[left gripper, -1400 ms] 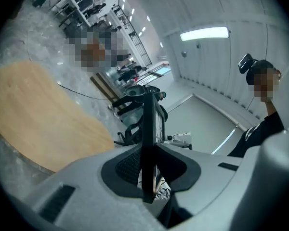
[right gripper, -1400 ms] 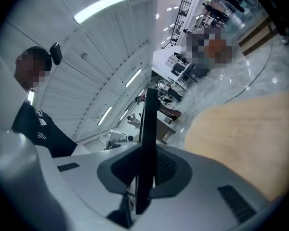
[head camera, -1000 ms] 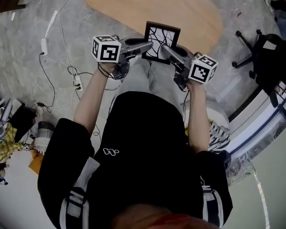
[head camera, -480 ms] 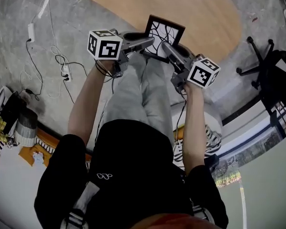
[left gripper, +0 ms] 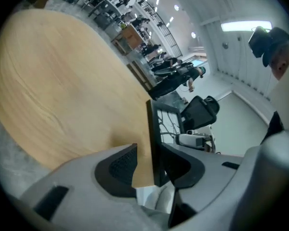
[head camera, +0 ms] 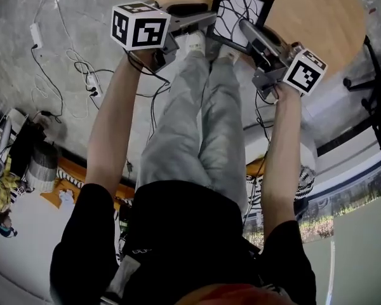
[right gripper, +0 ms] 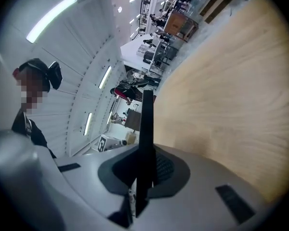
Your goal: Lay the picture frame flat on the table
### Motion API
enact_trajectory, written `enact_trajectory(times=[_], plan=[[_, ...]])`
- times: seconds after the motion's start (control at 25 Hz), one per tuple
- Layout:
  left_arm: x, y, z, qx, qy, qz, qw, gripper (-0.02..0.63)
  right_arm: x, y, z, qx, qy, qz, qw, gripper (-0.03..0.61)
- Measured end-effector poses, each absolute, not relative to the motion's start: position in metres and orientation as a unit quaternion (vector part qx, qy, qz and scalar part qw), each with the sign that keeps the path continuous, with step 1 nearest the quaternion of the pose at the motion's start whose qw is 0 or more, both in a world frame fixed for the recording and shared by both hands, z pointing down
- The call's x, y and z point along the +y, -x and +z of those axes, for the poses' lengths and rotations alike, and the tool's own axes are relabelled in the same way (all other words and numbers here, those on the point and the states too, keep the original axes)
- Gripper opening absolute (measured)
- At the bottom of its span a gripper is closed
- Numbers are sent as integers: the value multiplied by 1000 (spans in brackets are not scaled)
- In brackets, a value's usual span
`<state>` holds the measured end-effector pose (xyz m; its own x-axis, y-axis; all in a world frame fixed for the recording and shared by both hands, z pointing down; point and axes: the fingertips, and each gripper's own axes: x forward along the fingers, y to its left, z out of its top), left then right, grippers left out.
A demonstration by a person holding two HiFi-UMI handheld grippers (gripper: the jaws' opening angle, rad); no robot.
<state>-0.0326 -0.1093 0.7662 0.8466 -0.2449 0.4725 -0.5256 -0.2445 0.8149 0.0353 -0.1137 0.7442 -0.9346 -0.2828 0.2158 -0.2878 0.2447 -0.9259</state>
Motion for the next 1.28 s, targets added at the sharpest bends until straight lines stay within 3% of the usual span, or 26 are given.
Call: enact_trajectory(times=[0.2,0.36,0.64,1.0,1.12,1.28], plan=[[-101,73,761,-306,-757,65,574,139,-117,-37,768,-768,-225,600,-1,28],[-93,77,753,-339,-752,73,561,33,-116,-37,782,-755,-245,607,31,28],[-72,61,753,-332,-750,70,568,29,-117,-44,798,-754,-303,574,100,36],[-52,55,745,-323,-738,37,592,29,-122,-63,815,-747,-430,410,298,199],[-48,59,742,-333,-736,32,589,29,-120,-75,815,-733,-462,353,352,164],[-53,75,736,-395,-729,47,557,21,-115,-77,786,-749,-466,347,318,31]])
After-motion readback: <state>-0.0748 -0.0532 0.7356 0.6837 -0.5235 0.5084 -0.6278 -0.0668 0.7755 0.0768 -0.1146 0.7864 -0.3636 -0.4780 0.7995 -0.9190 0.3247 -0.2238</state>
